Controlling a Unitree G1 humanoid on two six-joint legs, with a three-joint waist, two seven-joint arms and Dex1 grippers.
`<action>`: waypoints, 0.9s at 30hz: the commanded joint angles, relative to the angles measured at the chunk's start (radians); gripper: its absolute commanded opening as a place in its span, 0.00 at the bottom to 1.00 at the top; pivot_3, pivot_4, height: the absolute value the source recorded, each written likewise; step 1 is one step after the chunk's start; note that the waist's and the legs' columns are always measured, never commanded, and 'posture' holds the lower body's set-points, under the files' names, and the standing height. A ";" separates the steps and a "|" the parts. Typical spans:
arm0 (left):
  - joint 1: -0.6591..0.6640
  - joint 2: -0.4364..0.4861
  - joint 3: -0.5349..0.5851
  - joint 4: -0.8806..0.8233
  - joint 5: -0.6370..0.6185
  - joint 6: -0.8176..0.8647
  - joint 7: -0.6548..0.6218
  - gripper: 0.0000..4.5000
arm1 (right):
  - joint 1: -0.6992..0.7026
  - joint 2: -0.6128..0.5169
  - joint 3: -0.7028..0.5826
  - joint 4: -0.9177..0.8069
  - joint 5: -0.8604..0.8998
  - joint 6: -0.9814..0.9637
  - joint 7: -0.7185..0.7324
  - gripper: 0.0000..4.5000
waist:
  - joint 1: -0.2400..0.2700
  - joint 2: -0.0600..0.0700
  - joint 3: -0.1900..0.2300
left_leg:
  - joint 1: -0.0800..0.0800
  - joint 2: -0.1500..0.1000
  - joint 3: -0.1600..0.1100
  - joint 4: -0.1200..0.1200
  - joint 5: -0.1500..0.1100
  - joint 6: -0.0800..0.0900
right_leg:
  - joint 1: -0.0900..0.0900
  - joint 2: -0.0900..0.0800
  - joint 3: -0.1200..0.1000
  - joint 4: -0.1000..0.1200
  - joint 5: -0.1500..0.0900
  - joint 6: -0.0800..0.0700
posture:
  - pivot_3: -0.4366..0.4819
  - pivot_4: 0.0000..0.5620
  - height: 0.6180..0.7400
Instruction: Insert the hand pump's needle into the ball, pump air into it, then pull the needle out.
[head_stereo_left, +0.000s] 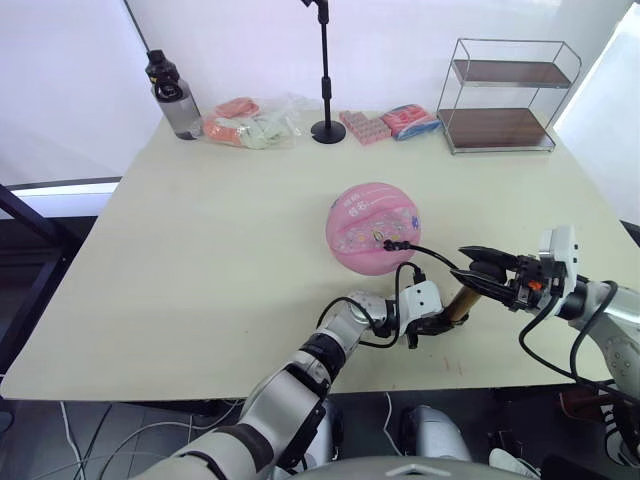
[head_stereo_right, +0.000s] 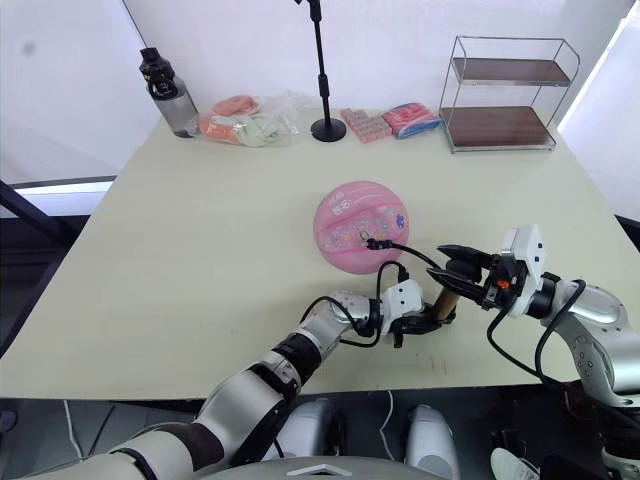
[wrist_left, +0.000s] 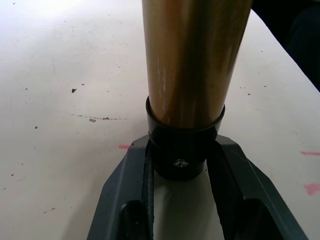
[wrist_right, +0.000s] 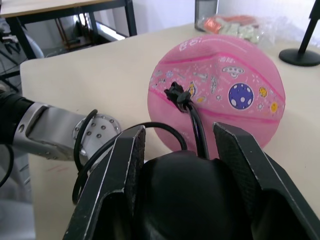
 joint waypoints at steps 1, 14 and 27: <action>0.046 0.039 -0.037 0.052 0.055 0.049 -0.015 0.24 | -0.046 -0.055 -0.077 -0.054 0.102 0.104 0.001 0.37 | 0.001 0.002 0.002 | -0.001 0.000 0.000 0.000 0.000 0.000 | -0.001 -0.001 0.000 0.000 0.000 0.000 | 0.48 0.27 1.00; 0.061 0.047 -0.038 0.042 0.054 0.054 -0.021 0.24 | -0.370 -0.306 -0.313 -0.028 0.453 0.421 -0.027 0.37 | 0.000 0.012 0.010 | -0.003 -0.001 0.001 -0.001 0.000 0.000 | -0.003 -0.004 0.000 -0.001 0.000 0.000 | 0.48 0.27 1.00; 0.059 0.048 -0.039 0.035 0.050 0.061 -0.025 0.24 | -0.429 -0.345 -0.289 0.011 0.434 0.505 0.010 0.37 | 0.001 0.018 0.021 | -0.010 -0.003 0.003 0.000 0.003 -0.004 | -0.009 -0.005 0.000 -0.001 0.002 0.004 | 0.48 0.27 1.00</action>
